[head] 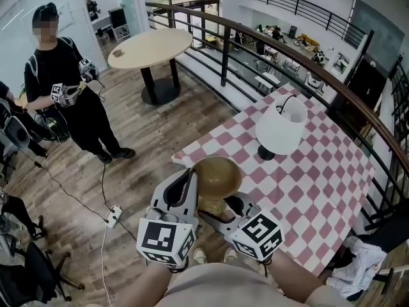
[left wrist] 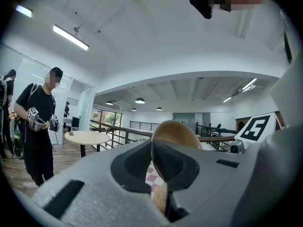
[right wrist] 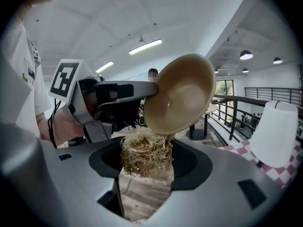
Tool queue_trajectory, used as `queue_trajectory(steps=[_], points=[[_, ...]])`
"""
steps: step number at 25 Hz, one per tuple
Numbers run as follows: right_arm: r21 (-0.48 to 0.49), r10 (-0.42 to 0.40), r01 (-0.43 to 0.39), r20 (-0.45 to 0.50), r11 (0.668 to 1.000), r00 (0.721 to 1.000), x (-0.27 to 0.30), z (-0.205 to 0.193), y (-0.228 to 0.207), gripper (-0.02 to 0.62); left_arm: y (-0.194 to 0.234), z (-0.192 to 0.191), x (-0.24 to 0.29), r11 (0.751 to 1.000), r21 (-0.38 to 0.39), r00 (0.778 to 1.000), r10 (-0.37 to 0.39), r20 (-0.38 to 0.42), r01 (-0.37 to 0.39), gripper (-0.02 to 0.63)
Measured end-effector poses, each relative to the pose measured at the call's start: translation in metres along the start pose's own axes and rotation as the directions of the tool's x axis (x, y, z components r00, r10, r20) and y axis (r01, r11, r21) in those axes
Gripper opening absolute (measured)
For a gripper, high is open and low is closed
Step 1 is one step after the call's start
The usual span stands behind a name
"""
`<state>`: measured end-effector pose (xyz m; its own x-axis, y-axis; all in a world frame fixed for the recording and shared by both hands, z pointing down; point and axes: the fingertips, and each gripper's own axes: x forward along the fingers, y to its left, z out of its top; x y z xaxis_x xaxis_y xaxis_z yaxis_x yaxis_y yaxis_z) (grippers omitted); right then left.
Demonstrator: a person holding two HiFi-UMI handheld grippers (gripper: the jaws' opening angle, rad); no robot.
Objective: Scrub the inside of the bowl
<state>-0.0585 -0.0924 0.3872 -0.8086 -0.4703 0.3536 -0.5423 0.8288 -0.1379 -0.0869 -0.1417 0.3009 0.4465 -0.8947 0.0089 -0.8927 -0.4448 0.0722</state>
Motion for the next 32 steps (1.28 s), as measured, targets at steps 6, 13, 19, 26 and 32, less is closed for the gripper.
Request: queue_trajectory(steps=[6,13,19,26,32], points=[[0.076,0.011,-0.018,0.09,0.997,0.996,0.009,0.007,0.012,0.264,-0.005,0.002,-0.004,1.0,0.026,1.0,0.0,0.015,0.0,0.026],[0.078,-0.09,0.081,0.117,0.994,0.989,-0.006,0.008,-0.011,0.264,0.006,-0.002,-0.007,0.999,0.039,1.0,0.016,-0.005,-0.016,0.026],[0.027,-0.155,0.153,0.113,0.988,0.981,-0.019,0.01,-0.024,0.264,0.015,0.001,-0.008,0.993,0.117,0.999,0.035,-0.014,-0.033,0.026],[-0.027,-0.228,0.232,0.107,0.972,0.968,-0.04,0.012,-0.044,0.264,0.018,-0.005,-0.012,0.992,0.123,0.998,0.04,-0.04,-0.035,0.028],[0.001,-0.296,0.3,0.145,0.954,0.944,-0.062,0.025,-0.071,0.264,0.016,-0.011,-0.01,0.98,0.199,0.996,0.038,-0.082,-0.021,0.026]])
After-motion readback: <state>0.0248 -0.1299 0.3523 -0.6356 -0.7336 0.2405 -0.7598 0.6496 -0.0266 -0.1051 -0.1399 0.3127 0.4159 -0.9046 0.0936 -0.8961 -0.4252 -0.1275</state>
